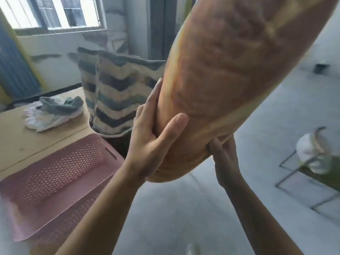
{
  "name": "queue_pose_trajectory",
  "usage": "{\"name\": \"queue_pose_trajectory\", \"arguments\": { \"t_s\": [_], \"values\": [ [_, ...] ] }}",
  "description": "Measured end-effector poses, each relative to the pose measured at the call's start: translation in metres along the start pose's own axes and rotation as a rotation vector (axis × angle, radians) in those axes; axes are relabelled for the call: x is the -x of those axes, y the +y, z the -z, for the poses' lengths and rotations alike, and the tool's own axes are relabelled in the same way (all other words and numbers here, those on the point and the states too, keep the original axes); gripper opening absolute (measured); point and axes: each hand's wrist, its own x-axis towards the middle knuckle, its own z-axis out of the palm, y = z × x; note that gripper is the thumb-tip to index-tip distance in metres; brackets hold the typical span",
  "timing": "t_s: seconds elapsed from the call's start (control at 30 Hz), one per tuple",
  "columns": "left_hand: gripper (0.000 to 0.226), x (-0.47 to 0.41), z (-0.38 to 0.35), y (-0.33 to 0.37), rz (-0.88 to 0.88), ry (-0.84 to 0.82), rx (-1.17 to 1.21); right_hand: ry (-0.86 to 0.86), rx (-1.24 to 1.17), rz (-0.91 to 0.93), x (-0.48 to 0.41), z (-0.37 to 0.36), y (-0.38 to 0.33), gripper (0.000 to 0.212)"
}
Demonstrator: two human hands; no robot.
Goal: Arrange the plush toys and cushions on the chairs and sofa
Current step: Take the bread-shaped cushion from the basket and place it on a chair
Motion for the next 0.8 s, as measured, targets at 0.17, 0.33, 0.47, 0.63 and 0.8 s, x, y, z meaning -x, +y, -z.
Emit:
{"name": "queue_pose_trajectory", "arguments": {
  "t_s": [0.17,0.33,0.47,0.63,0.8],
  "values": [
    [0.11,0.021,-0.133,0.023,0.007,-0.329,0.112,0.359,0.056,-0.015,0.063,0.138,-0.01,0.129],
    [0.101,0.051,-0.278,0.052,0.015,-0.61,0.139,0.654,0.059,-0.088,0.135,0.267,-0.005,0.113],
    [0.074,0.092,-0.407,0.077,0.059,-0.705,0.228,0.808,0.061,-0.109,0.192,0.376,-0.004,0.1],
    [0.045,0.143,-0.558,0.112,0.105,-0.832,0.346,0.967,0.099,-0.099,0.245,0.508,-0.012,0.107],
    [0.06,0.172,-0.672,0.144,0.096,-0.935,0.432,1.078,0.168,-0.114,0.275,0.613,-0.019,0.095]
  ]
}}
